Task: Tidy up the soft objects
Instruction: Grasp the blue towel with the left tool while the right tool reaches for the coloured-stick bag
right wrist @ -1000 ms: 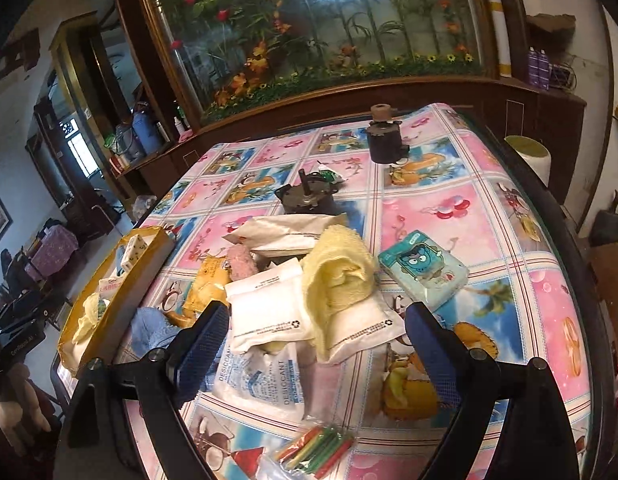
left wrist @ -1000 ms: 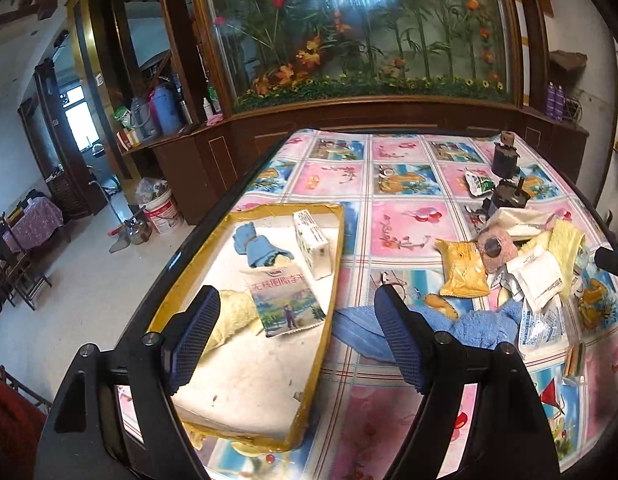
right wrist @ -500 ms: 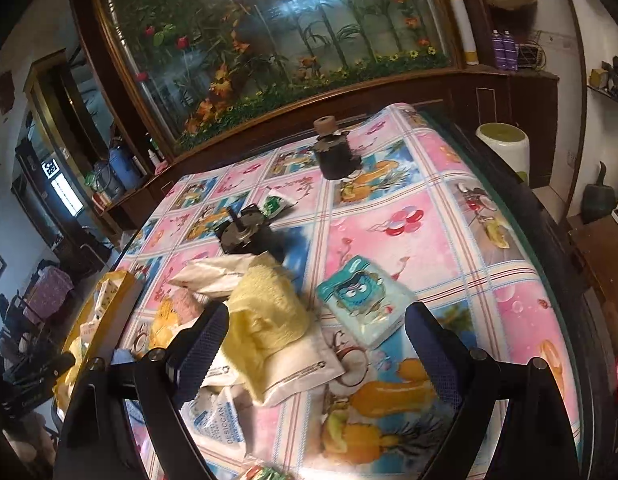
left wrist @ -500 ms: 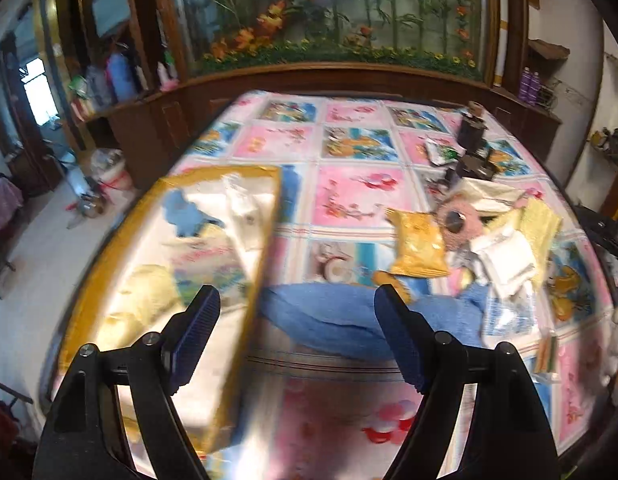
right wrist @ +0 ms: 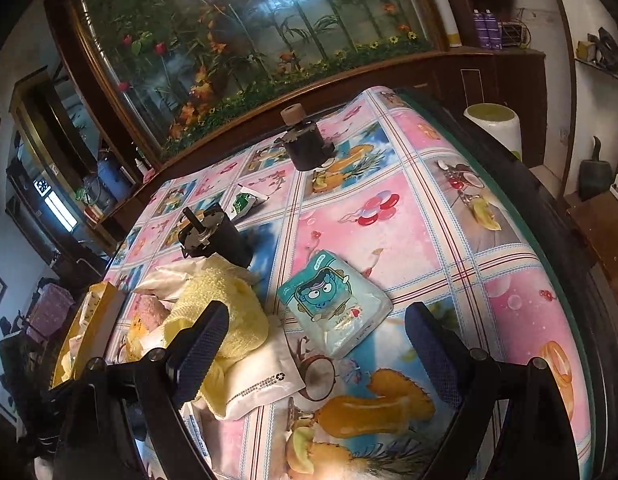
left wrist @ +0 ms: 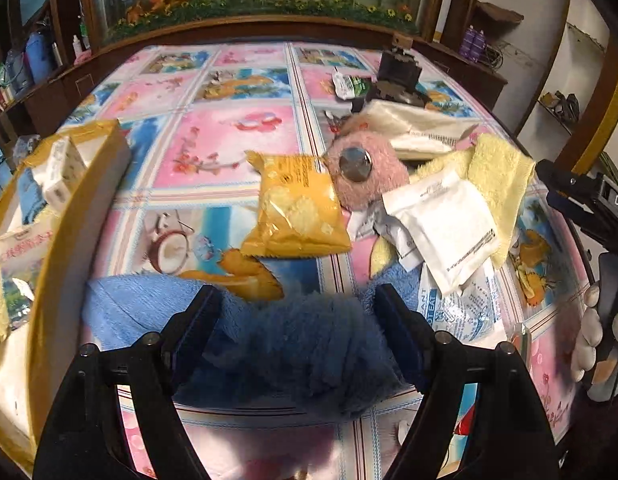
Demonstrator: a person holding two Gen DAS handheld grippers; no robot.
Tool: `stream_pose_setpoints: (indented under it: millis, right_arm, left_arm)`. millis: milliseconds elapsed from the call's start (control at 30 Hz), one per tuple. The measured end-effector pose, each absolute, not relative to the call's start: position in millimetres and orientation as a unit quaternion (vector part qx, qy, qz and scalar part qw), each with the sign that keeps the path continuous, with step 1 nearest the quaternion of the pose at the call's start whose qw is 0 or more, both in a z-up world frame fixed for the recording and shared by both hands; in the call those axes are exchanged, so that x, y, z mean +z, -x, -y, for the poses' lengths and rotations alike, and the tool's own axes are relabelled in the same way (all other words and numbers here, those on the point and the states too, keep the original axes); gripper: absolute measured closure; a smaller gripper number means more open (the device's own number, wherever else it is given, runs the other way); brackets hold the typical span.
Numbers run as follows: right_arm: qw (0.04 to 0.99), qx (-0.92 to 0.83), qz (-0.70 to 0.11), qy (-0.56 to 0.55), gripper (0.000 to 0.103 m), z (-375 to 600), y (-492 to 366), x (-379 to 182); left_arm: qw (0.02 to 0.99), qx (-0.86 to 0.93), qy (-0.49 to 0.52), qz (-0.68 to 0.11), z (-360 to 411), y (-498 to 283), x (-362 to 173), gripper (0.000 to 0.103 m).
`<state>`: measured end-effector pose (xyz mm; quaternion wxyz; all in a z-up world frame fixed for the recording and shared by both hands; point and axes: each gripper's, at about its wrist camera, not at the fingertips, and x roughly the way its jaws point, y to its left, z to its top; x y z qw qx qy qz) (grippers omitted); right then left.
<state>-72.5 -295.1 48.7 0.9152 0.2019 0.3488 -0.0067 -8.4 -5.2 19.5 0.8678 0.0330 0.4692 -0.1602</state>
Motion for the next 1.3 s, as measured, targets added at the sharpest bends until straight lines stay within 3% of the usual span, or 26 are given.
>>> stream_pose_setpoints:
  millis: [267,433,733,967,1000,1033,1067,1300]
  right_arm:
    - [0.91,0.002,-0.37,-0.184,0.011,282,69,41]
    - [0.913,0.004,-0.369,-0.173,0.011,277,70,43]
    - [0.911,0.002,-0.375,-0.173,0.011,278,69,39]
    - [0.908,-0.001,-0.384,-0.168,0.011,278,66,35]
    - [0.907,0.0,-0.386,-0.169,0.011,278,65,34]
    - [0.906,0.001,-0.387,-0.171,0.011,279,65,33]
    - [0.906,0.0,-0.388,-0.171,0.011,279,65,33]
    - [0.9,0.042,-0.407,-0.148,0.011,258,95,45]
  left_arm:
    - [0.834,-0.221,-0.14,-0.486,-20,69,29,0.024]
    - [0.851,-0.192,-0.039,-0.487,-65,77,39,0.024]
    - [0.837,-0.184,0.039,-0.514,-72,73,21,0.024]
    - [0.857,-0.164,0.02,-0.487,-38,57,16,0.02]
    - [0.86,-0.162,0.014,-0.483,-37,58,15,0.025]
    - [0.863,-0.165,0.011,-0.478,-37,59,16,0.047]
    - [0.86,-0.179,0.017,-0.478,-38,61,17,0.056]
    - [0.863,-0.214,0.073,-0.451,-66,71,39,0.059]
